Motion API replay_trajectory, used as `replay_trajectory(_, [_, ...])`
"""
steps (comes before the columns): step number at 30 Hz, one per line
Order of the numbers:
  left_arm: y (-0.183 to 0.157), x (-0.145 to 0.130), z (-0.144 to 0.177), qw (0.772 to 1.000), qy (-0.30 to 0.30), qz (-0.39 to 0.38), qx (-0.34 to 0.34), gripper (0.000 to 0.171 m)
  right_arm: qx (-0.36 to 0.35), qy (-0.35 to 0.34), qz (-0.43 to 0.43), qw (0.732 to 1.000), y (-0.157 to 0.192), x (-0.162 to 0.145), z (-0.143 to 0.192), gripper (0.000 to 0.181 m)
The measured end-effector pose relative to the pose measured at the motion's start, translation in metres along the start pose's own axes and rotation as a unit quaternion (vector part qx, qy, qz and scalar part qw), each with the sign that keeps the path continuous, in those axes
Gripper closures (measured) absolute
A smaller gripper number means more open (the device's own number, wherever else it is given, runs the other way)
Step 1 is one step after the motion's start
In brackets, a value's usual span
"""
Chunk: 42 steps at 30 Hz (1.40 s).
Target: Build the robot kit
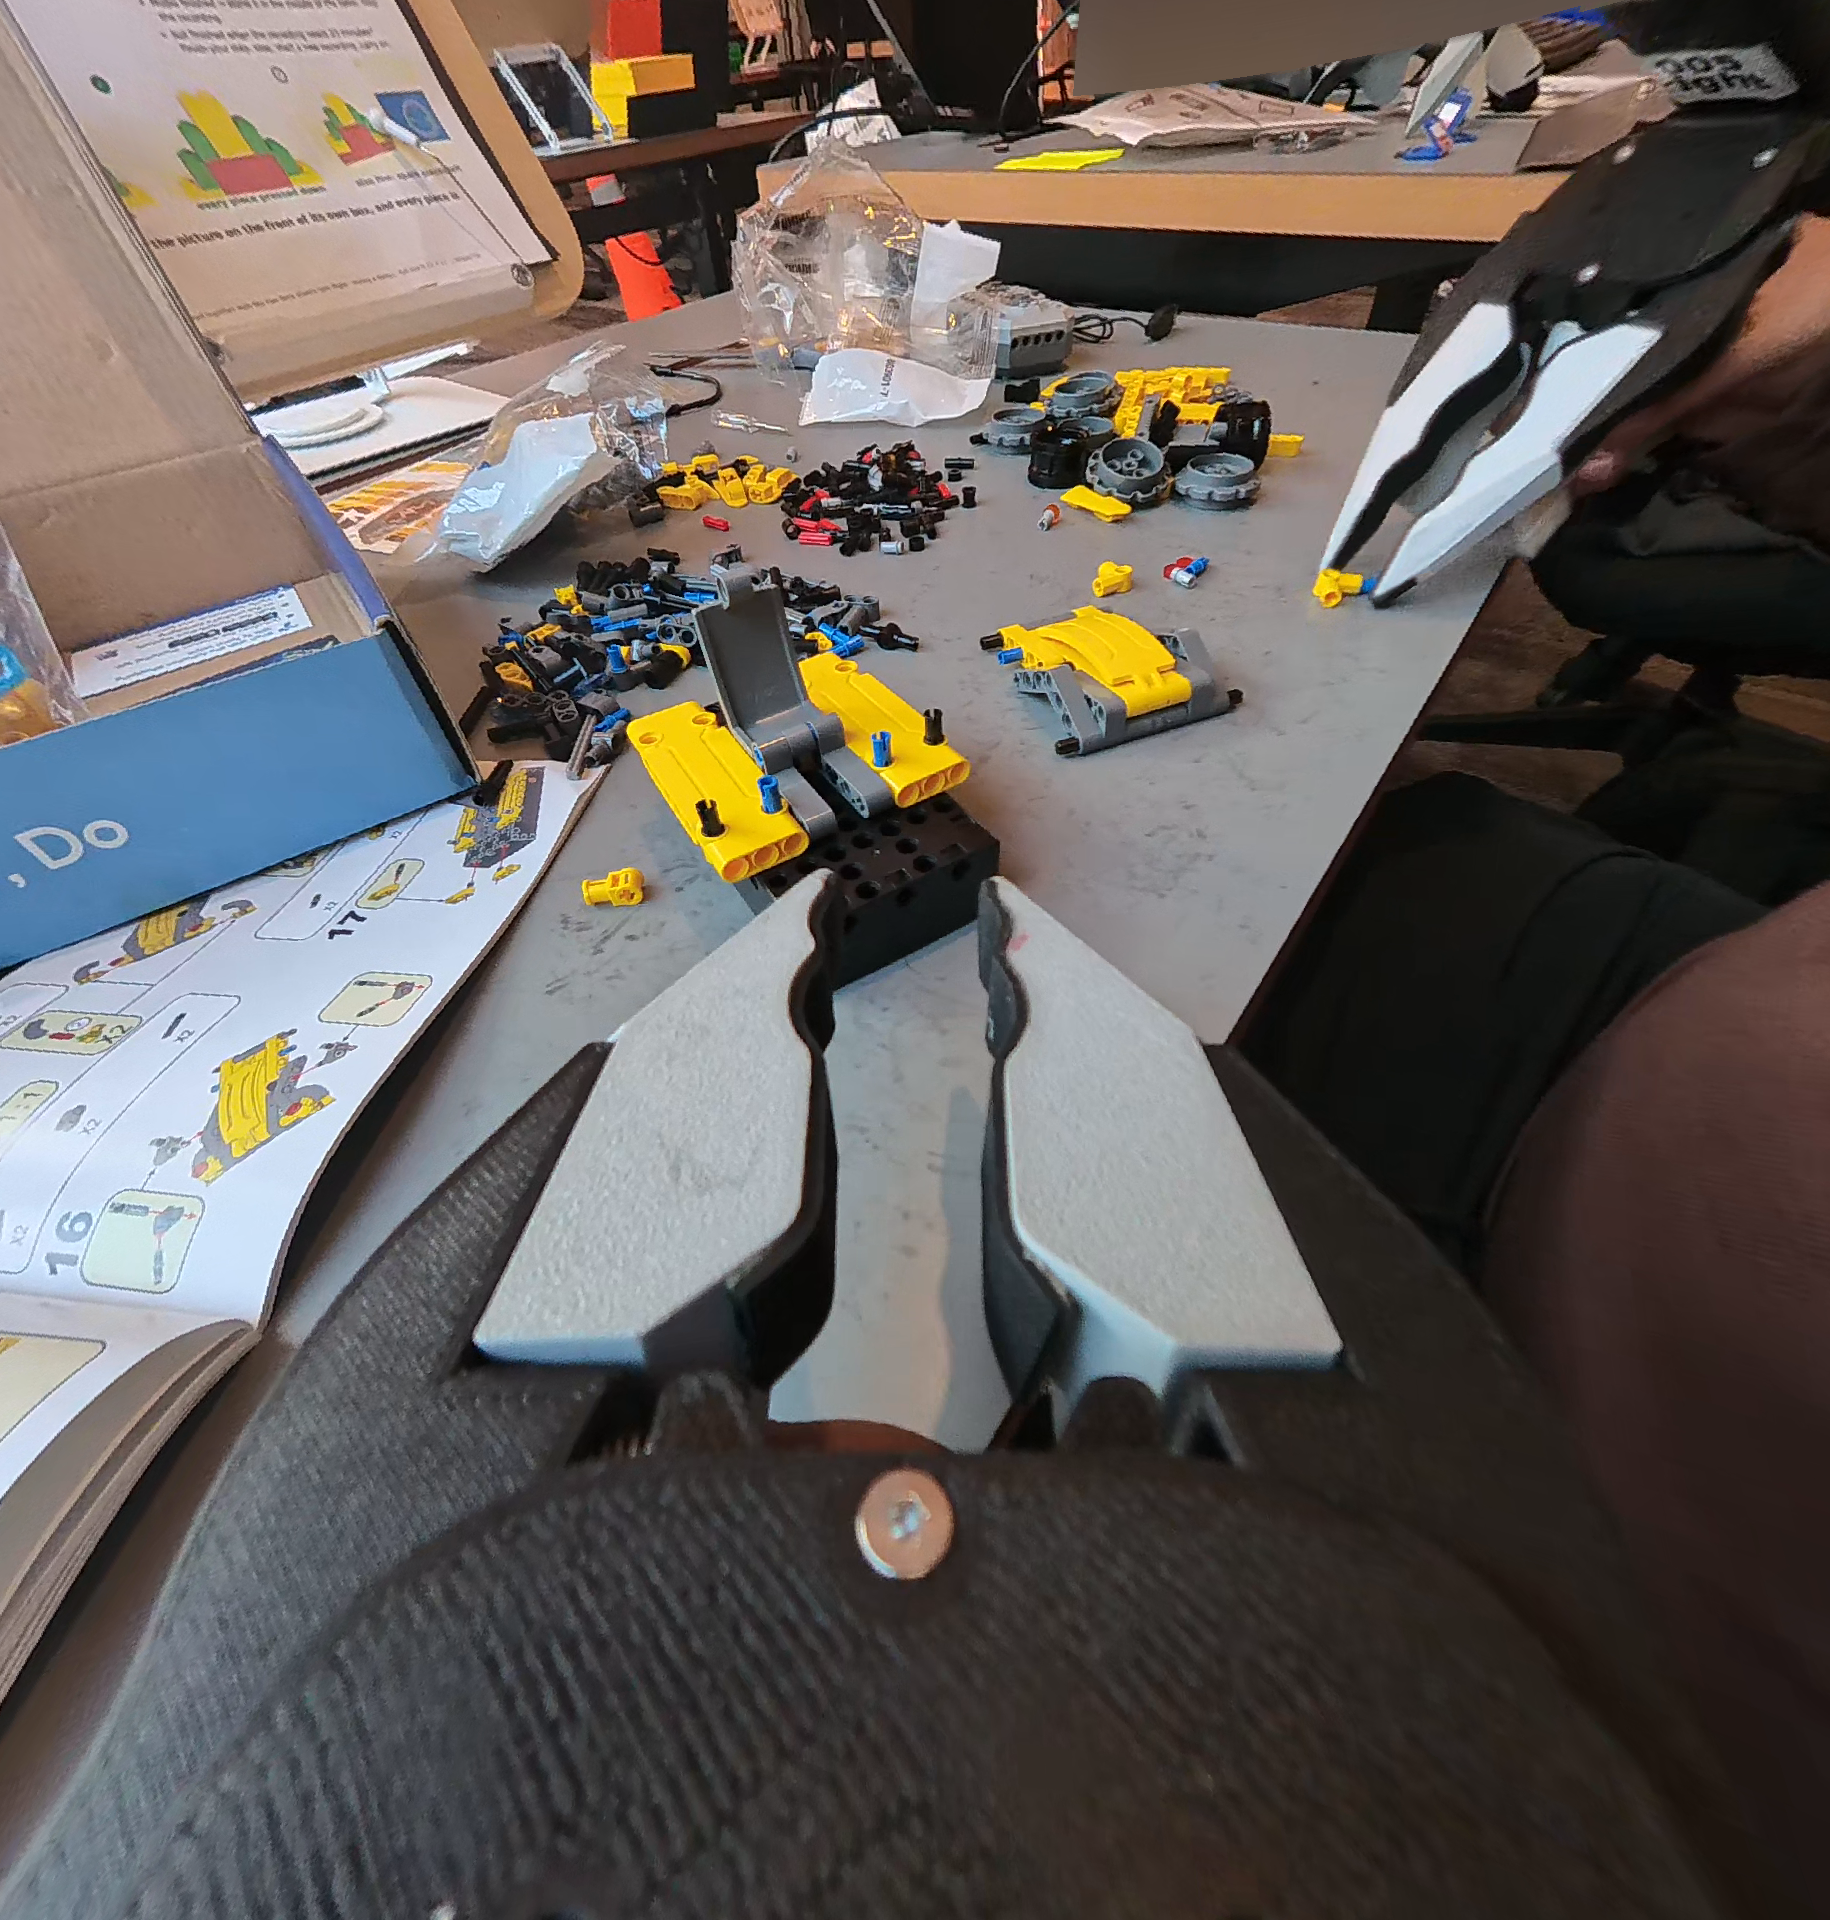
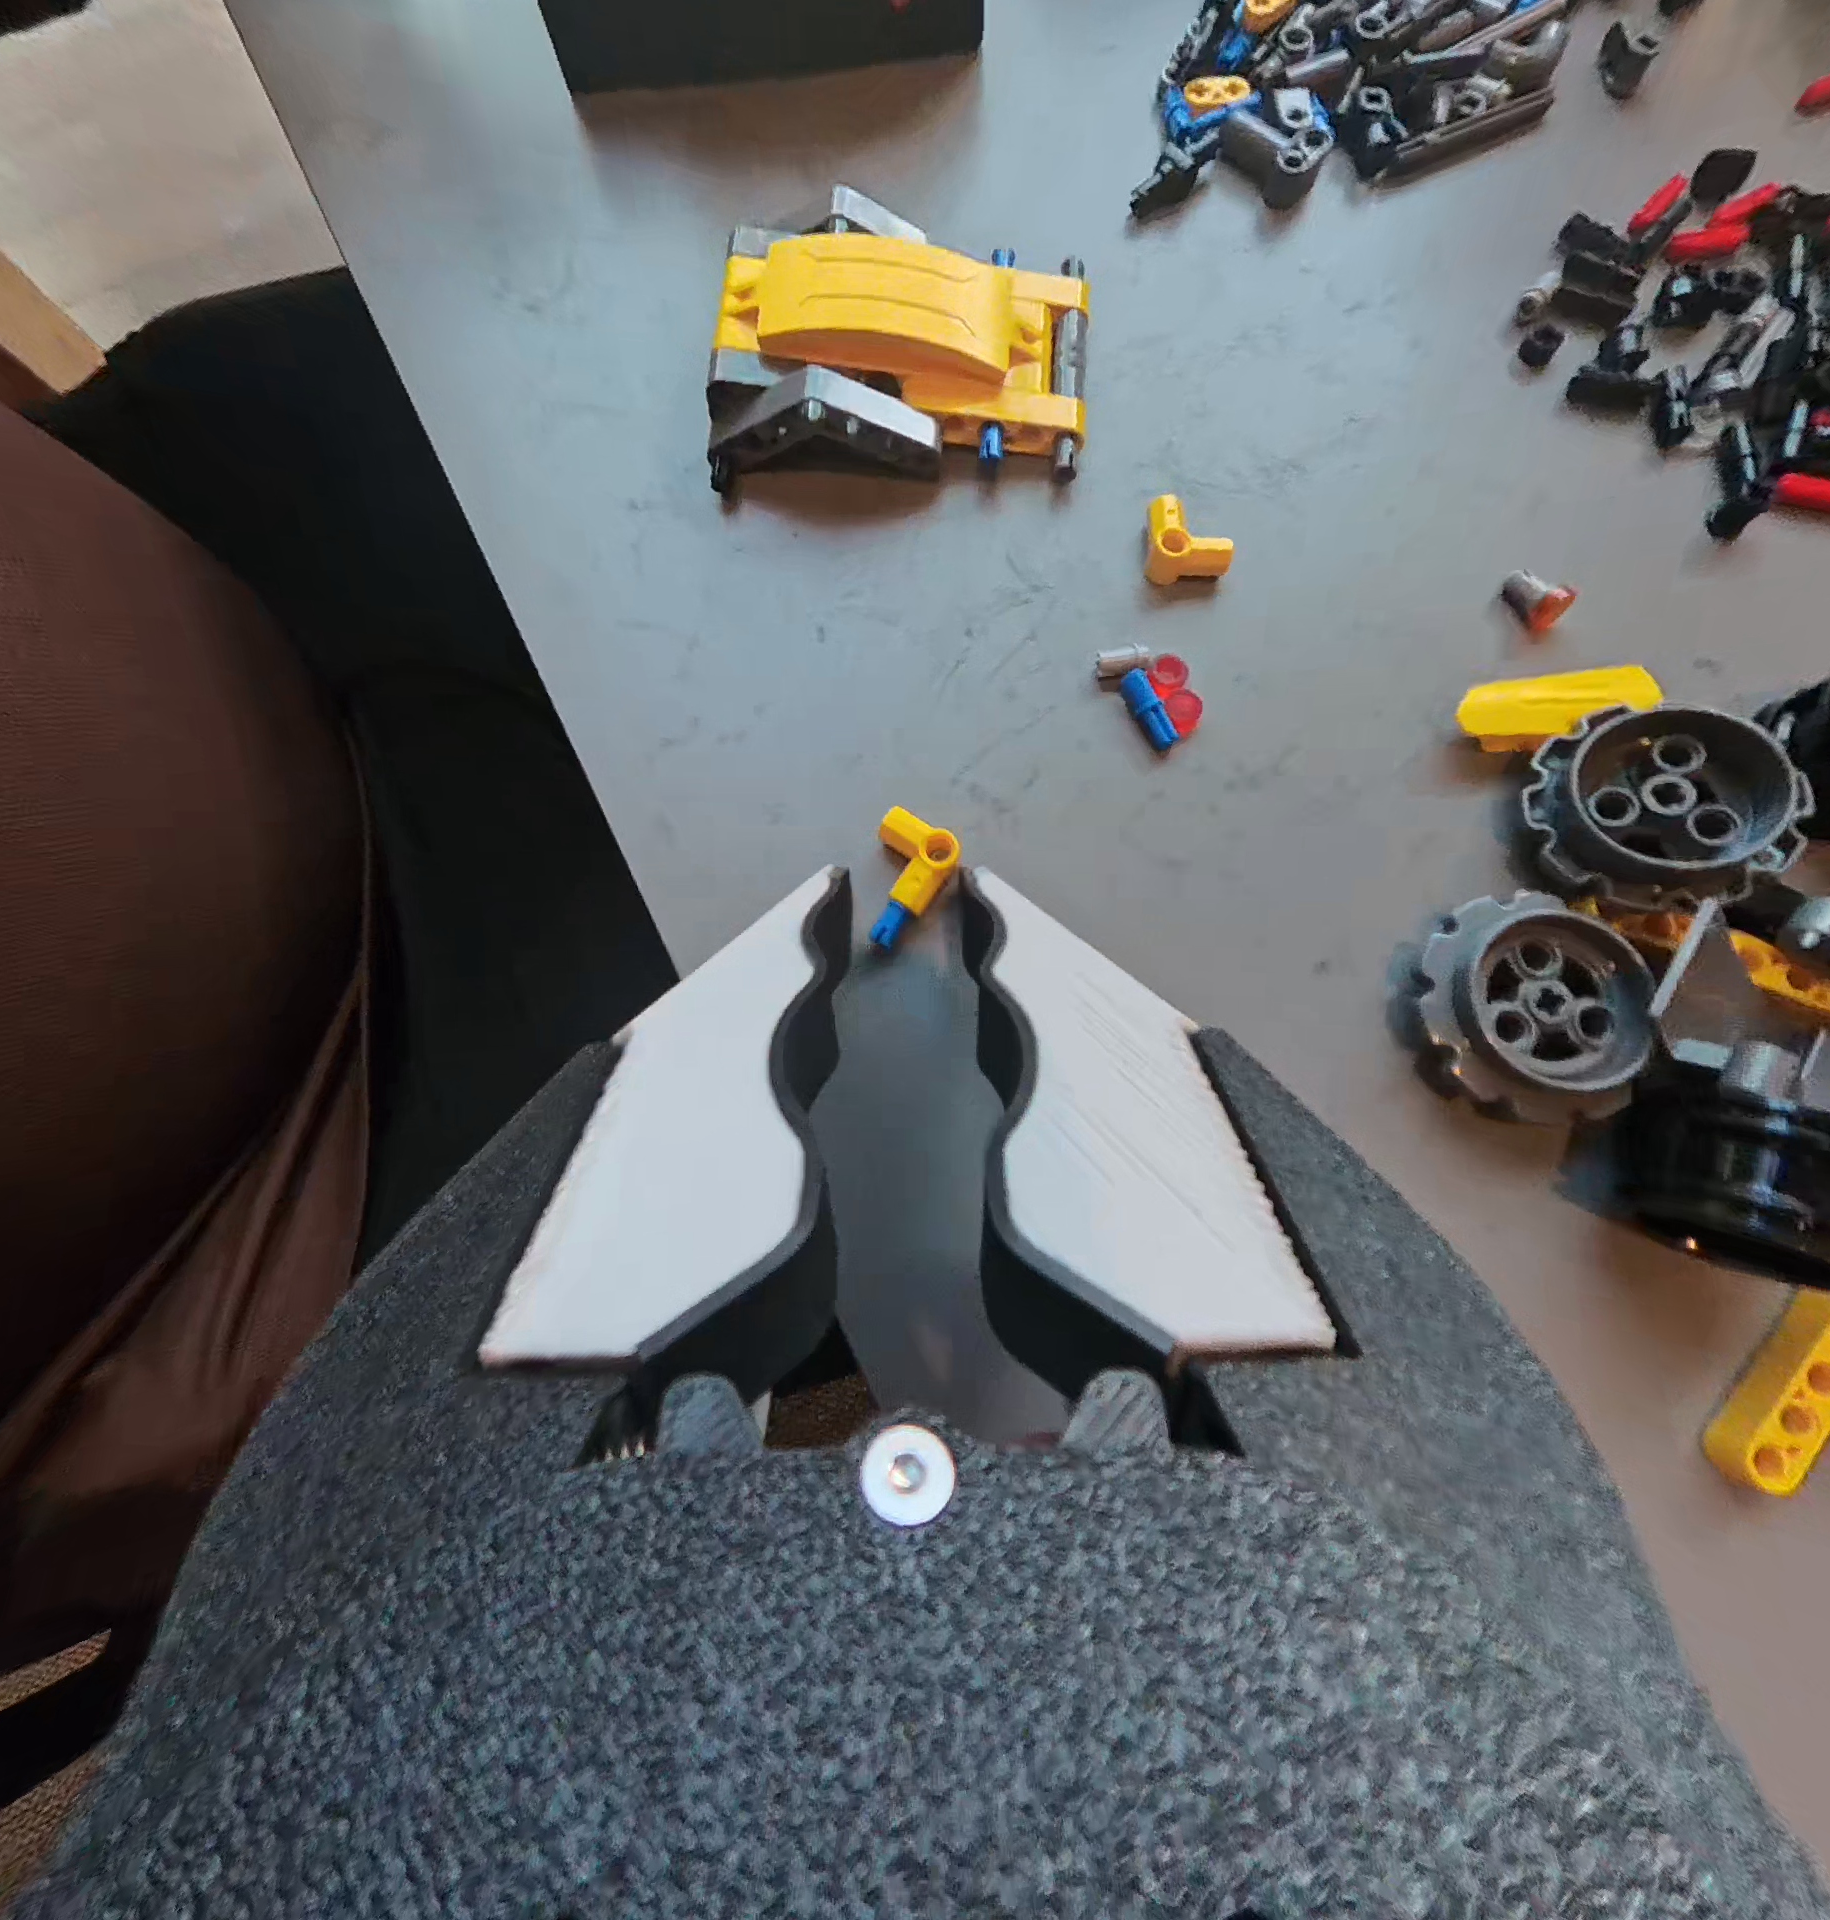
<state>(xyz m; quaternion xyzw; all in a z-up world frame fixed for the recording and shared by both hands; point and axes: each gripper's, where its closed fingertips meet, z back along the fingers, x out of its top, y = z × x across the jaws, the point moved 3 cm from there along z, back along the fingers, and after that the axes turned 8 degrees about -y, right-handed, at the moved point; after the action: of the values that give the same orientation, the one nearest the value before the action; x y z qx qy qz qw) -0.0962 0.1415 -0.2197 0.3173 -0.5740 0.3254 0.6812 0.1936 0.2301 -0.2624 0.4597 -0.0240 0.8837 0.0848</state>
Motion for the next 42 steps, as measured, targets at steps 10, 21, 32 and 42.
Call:
replay_trajectory(10, [0.0,0.0,0.0,1.0,-0.001,-0.002,0.002,0.149,0.035,0.004,0.056,0.998,-0.007,0.022,-0.026,0.167])
replay_trajectory(21, [0.0,0.0,0.0,1.0,-0.002,-0.002,0.001,0.15,-0.018,-0.019,0.038,0.999,-0.03,0.03,0.004,0.164])
replay_trajectory(32, [0.0,0.0,0.0,1.0,-0.001,0.002,0.0,0.15,-0.033,-0.011,0.031,0.999,-0.039,0.028,-0.017,0.164])
replay_trajectory(42, [-0.001,0.002,0.002,1.0,-0.014,-0.006,-0.004,0.15,-0.044,-0.006,0.033,0.998,-0.033,0.035,-0.019,0.163])
